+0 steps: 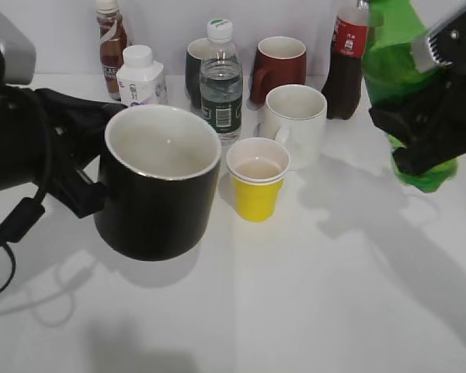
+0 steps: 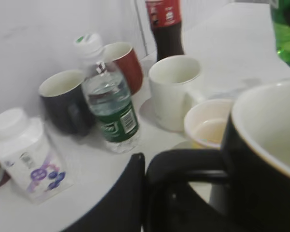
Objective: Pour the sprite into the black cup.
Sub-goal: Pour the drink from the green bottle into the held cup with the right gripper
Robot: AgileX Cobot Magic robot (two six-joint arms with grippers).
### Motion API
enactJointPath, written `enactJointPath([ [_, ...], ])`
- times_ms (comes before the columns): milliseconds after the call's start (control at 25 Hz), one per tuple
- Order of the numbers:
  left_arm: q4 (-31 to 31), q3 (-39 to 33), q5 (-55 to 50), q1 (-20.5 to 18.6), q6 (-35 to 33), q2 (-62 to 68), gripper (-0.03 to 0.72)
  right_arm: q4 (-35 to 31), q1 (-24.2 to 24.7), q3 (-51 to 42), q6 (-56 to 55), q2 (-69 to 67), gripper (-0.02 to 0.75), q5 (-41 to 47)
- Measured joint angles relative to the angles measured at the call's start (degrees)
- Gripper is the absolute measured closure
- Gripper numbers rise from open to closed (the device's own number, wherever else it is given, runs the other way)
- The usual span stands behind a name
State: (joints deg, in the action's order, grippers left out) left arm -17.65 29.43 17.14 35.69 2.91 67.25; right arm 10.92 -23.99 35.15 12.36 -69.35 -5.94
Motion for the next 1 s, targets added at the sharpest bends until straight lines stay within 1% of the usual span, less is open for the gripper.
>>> enactJointPath([
  [160, 0.0, 1.4, -2.5, 1.6, 0.0, 0.1, 0.645, 7.6, -2.1, 1.0, 0.1, 1.3, 0.328, 4.9],
  [360, 0.0, 4.5, -5.5, 3.8, 0.0, 1.5, 0.645, 15.4, -7.5, 5.0, 0.2, 1.4, 0.328, 11.0],
  [520, 0.1, 4.8, -6.0, 4.1, 0.0, 2.0, 0.645, 23.3, -9.9, 9.1, 0.3, 1.4, 0.328, 16.0],
  [720, 0.1, 5.3, -6.4, 4.1, 0.0, 2.0, 0.645, 30.5, -12.7, 11.9, 0.3, 0.5, 0.328, 18.9],
  [840, 0.1, 6.4, -6.6, 4.1, 0.0, 2.0, 0.645, 35.2, -15.3, 13.0, 0.3, -1.3, 0.328, 19.8],
  [1000, 0.1, 7.1, -7.0, 4.1, 0.0, 2.0, 0.645, 41.0, -19.2, 15.2, 0.3, -4.4, 0.328, 23.2],
])
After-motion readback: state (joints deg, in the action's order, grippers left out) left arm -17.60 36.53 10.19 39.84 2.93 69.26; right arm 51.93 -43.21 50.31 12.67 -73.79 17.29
